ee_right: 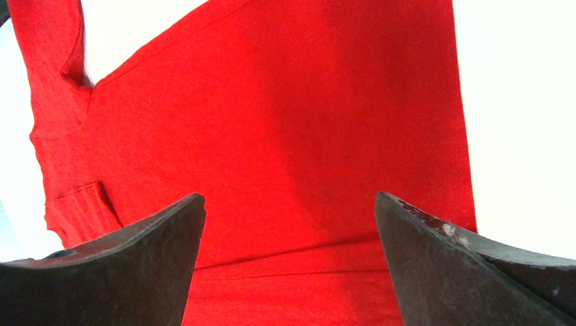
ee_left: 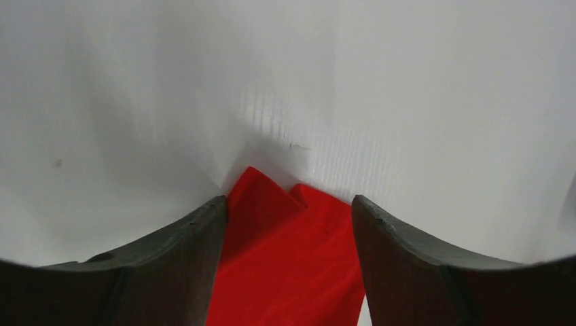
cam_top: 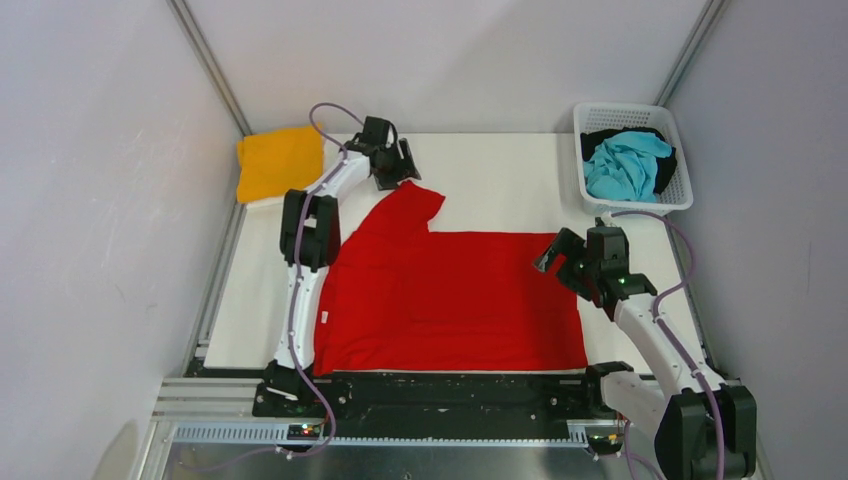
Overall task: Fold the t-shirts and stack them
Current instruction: Grab the side of the flattened tshirt furthest away from the robot with both arms
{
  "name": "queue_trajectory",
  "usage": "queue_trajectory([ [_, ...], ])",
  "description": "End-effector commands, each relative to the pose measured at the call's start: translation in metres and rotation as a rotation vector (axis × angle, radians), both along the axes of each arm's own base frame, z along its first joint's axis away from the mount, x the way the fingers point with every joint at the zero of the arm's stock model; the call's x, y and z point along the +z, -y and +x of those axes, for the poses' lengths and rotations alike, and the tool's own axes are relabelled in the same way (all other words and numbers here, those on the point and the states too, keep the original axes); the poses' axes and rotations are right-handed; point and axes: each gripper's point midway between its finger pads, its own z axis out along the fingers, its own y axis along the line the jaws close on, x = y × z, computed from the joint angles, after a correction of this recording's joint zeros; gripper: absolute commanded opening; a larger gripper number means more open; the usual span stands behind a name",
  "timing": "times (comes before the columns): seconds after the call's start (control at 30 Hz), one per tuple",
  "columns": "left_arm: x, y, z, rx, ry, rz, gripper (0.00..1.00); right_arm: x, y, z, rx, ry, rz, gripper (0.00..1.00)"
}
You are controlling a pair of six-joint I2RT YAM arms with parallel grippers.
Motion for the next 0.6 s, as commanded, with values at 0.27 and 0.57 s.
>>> queue_trajectory([
  [0.27,0.001,-0.011,-0.033,0.014,-0.015,0.3,0.46,0.005,0.005,0.004,-0.003,0.04,-0.02,0.99],
  [0.57,0.008,-0.003,-0.02,-0.012,0.026,0.305,0.04,-0.011,0.026,0.01,-0.07,-0.019,-0.124,0.99],
])
